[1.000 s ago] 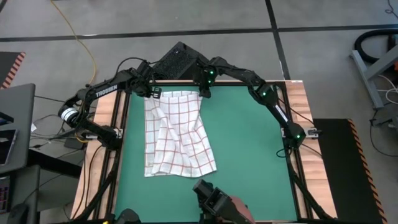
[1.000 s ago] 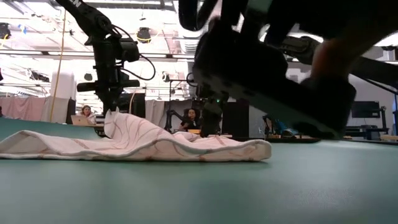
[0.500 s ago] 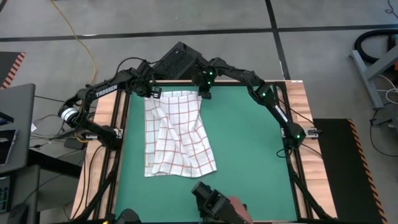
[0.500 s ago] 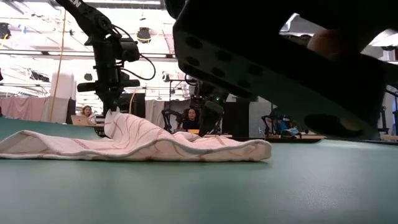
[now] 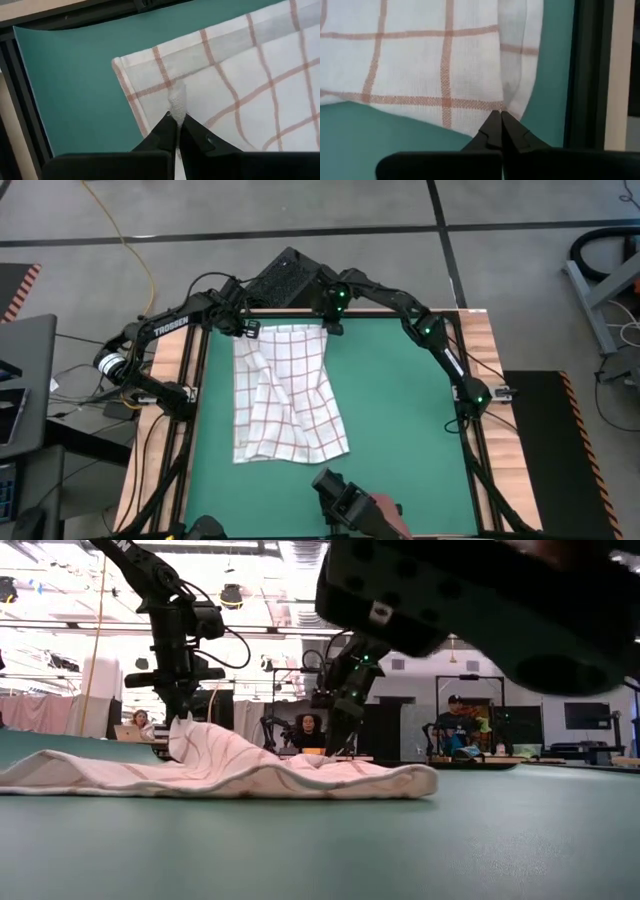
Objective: Roll towel into tight, uniform cylinder
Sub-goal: Roll the white towel
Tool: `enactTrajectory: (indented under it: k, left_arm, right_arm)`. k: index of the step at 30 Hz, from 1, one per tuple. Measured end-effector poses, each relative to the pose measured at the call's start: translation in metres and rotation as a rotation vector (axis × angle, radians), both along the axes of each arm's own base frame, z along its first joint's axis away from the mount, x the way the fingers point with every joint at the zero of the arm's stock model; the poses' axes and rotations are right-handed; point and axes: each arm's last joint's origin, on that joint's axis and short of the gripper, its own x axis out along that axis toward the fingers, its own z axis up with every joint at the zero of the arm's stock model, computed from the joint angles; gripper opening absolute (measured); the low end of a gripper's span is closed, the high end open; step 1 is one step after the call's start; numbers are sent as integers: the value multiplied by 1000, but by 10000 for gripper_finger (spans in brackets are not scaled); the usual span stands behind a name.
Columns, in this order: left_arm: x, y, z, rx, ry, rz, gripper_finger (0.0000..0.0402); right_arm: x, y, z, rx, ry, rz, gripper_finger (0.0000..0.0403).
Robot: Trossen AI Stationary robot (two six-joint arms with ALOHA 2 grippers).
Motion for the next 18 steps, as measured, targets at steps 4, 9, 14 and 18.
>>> enactTrajectory:
  k: [4,9,14,18]
  left_arm:
    - [-1,1,0,29,44,-4,0]
    - [-3,-2,8,77,54,-14,0]
    - [-11,-10,28,218,109,28,0]
    - [-15,-5,32,280,127,43,0]
  right_arm:
    - [1,-2,6,-22,-29,-8,6]
    - [-2,-2,7,-13,-16,-12,3]
    - [-3,-4,7,-14,-18,-18,2]
    - [-4,-7,7,-16,-26,-35,1]
